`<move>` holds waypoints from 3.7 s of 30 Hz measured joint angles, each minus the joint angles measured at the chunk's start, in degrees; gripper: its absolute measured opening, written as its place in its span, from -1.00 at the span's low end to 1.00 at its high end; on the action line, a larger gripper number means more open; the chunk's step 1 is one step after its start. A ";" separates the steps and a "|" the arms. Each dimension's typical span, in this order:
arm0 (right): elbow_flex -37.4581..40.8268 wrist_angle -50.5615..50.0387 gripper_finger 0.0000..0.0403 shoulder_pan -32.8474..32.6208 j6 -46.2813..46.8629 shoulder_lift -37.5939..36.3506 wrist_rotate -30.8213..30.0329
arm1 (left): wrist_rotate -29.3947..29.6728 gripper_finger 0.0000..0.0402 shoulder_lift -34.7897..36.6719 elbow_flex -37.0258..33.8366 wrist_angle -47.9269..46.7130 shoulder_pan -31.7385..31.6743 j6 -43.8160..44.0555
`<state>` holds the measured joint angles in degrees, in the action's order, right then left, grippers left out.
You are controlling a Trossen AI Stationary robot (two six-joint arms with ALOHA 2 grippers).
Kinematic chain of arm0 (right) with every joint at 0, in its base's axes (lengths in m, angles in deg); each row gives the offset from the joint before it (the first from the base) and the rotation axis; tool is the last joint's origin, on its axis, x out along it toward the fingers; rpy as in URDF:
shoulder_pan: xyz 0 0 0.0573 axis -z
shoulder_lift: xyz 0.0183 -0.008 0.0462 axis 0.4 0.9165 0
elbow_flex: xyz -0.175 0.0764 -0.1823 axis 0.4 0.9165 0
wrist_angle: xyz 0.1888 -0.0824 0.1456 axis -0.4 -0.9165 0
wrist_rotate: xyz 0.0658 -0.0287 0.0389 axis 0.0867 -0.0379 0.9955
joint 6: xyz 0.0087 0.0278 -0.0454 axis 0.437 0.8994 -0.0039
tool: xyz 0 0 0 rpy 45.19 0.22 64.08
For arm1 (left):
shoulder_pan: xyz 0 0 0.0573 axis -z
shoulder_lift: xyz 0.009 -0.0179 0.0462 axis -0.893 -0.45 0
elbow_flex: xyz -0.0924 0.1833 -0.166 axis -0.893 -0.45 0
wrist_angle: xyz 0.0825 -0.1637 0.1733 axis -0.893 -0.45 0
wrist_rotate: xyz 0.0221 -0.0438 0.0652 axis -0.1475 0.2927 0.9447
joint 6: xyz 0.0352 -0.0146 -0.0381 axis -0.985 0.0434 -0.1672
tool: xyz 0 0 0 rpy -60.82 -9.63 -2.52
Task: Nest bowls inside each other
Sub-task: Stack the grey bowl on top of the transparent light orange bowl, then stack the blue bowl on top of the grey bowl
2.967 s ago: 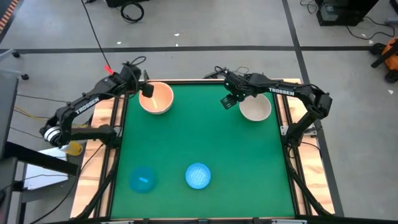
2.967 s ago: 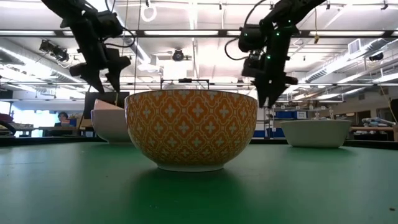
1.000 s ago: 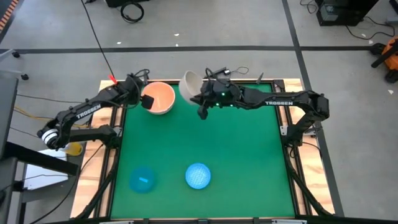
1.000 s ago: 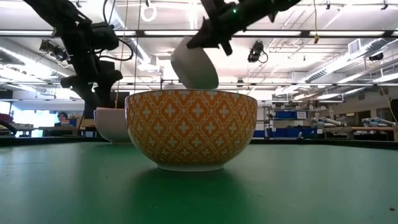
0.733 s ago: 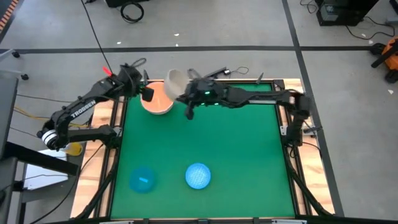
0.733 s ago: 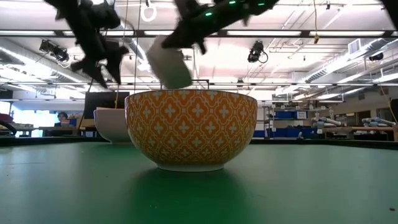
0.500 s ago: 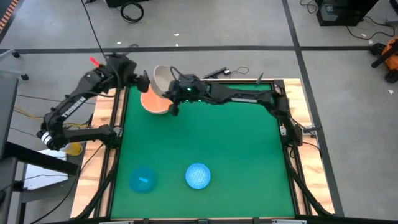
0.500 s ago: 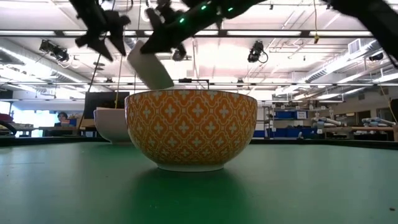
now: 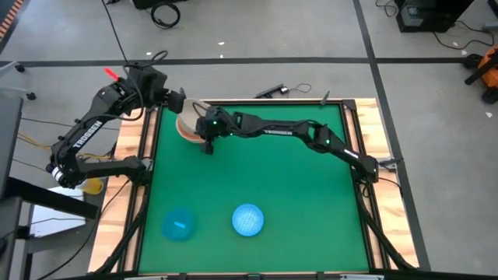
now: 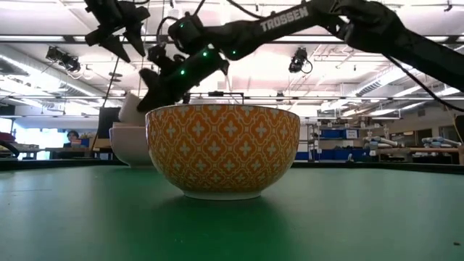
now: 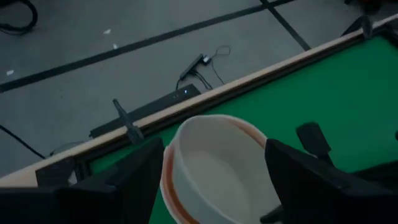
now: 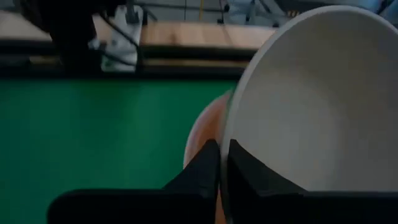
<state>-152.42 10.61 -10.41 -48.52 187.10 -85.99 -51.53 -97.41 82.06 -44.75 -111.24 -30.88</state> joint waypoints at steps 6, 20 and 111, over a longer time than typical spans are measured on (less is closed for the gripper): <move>-0.26 -0.67 -0.46 0.00 3.20 -0.33 -0.15 | 0.07 0.40 -0.02 -0.02 -1.78 0.00 0.89; -0.02 -32.40 -0.01 -0.09 22.12 -15.20 2.41 | 0.48 0.40 0.89 -0.04 -27.95 9.58 6.83; 28.87 -13.97 -0.89 0.16 20.34 -22.58 7.26 | 18.68 0.17 1.95 0.07 -17.86 53.95 46.59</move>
<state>-123.56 -3.36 -10.25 -28.18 164.52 -78.73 -32.85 -95.45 82.12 -62.61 -57.29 15.71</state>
